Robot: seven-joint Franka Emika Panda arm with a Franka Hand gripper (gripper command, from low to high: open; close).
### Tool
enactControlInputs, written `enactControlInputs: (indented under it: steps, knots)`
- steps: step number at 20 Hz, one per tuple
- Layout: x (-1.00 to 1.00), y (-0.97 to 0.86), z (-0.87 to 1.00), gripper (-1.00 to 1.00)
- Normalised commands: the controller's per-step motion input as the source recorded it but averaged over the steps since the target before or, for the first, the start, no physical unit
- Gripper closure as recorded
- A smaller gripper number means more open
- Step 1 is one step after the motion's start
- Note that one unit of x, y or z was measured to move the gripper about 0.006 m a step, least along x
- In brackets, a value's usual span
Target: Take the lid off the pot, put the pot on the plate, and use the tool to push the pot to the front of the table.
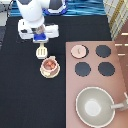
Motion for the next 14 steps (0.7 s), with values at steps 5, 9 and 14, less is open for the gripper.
enactControlInputs:
  steps: [5,9,14]
  knots:
    - [-0.92,0.51,-0.37,1.0]
    - [-0.98,0.41,-0.47,1.0]
    - [-0.89,0.15,-0.51,1.0]
